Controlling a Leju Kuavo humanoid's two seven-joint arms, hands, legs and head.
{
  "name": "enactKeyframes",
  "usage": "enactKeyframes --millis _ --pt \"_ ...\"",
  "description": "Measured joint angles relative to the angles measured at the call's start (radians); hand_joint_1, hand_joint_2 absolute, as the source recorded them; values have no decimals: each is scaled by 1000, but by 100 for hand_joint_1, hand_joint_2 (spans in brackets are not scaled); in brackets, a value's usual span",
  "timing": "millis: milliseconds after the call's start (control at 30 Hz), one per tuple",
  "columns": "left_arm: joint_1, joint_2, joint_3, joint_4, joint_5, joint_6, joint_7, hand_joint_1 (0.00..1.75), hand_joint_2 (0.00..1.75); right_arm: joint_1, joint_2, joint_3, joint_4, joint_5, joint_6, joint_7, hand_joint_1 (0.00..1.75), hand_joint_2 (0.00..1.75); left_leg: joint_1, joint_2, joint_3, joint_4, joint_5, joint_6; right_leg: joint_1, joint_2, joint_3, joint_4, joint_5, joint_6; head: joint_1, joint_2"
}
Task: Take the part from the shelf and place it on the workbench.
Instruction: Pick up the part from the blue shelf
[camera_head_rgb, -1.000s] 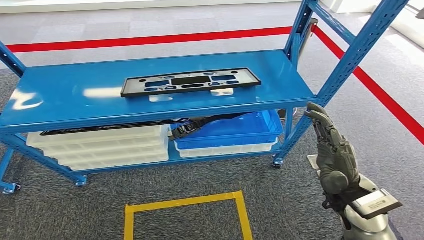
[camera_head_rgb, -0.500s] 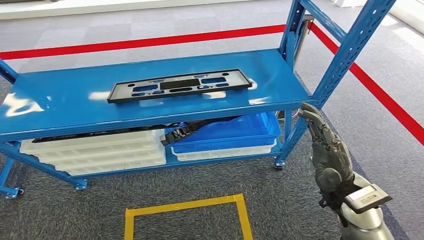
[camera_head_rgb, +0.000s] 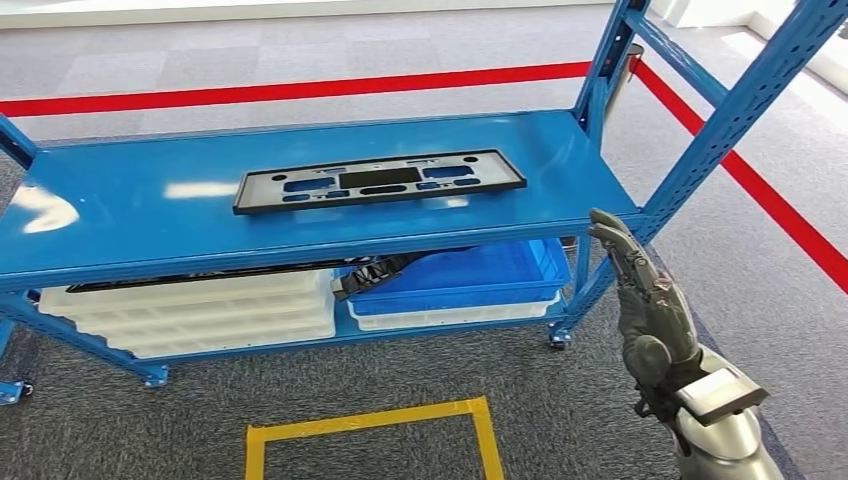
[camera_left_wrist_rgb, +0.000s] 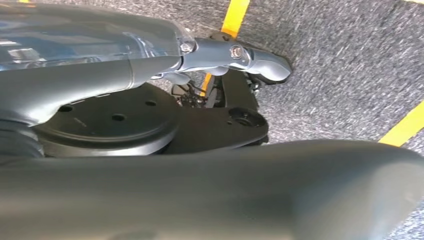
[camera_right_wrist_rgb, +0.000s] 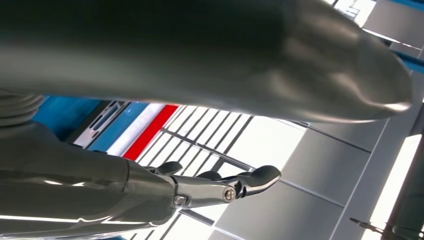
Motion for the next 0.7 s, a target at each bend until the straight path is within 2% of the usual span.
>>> enactKeyframes --millis 33,67,133,167,200,267,333,367,433,500,533,567,633,667,700 --pt "0 -2 0 0 0 -2 0 0 0 -2 0 2 2 1 2 2 0 0 0 0 6 0 -5 -1 -1 0 -19 21 9 3 0 0" --pt "0 -3 0 0 0 -2 0 0 0 -5 0 3 5 1 4 4 0 0 1 0 14 0 -11 -4 -1 -1 -19 2 38 6 0 0" --pt "0 -5 0 0 -1 -3 0 0 0 -15 0 6 10 1 7 10 0 0 3 -1 31 2 -25 -14 -3 -2 23 -111 118 10 0 0" --pt "0 -7 0 0 -1 -4 0 0 0 -20 0 8 13 1 7 14 0 0 3 -1 37 5 -33 -21 -3 -3 46 -169 143 9 0 0" --pt "-1 -8 0 0 -1 -4 0 0 0 -23 0 10 15 1 8 17 0 0 1 -1 40 8 -38 -27 -2 -2 62 -204 153 5 0 0" --pt "-2 -10 0 0 -3 -4 2 0 0 -25 0 13 19 1 9 22 0 0 -1 -1 41 9 -44 -33 2 0 69 -222 146 -8 0 0" --pt "-2 -13 0 0 -9 -9 6 0 0 -25 0 15 19 0 9 29 0 0 0 -1 42 13 -51 -37 0 1 72 -223 142 -20 0 0" --pt "-3 -14 0 0 -14 -12 8 0 0 -25 0 16 19 -6 10 32 0 0 2 -1 34 32 -63 -42 -2 0 75 -224 140 -25 0 0" --pt "-3 -17 0 0 -24 -16 11 0 0 -24 -1 18 19 -24 16 34 0 0 5 -1 -14 128 -108 -52 -4 -3 81 -225 134 -34 0 0" --pt "0 -18 0 0 -31 -18 13 0 0 -24 -2 19 21 -33 21 30 0 0 8 -1 -91 255 -145 -56 -2 -3 86 -225 128 -39 0 0" --pt "1 -18 0 0 -32 -19 13 0 0 -24 -2 19 23 -28 21 26 0 0 8 -1 -116 287 -142 -56 -2 -2 90 -225 124 -40 0 0" --pt "3 -18 0 0 -32 -19 14 0 0 -25 -2 20 25 -18 21 22 0 0 7 -1 -124 280 -117 -53 0 0 97 -225 119 -40 0 0" --pt "3 -18 0 0 -31 -19 13 0 0 -33 -2 25 27 8 16 13 0 0 2 -2 -95 176 -31 -39 3 2 115 -225 108 -39 0 0" --pt "3 -18 1 0 -31 -17 12 0 0 -39 -2 29 28 21 14 10 0 0 -2 -2 -75 122 3 -28 5 2 123 -226 102 -37 0 0" --pt "3 -17 2 0 -30 -16 10 0 0 -47 -2 32 30 30 11 8 0 0 -7 -2 -60 82 22 -19 5 1 128 -227 98 -34 0 0"
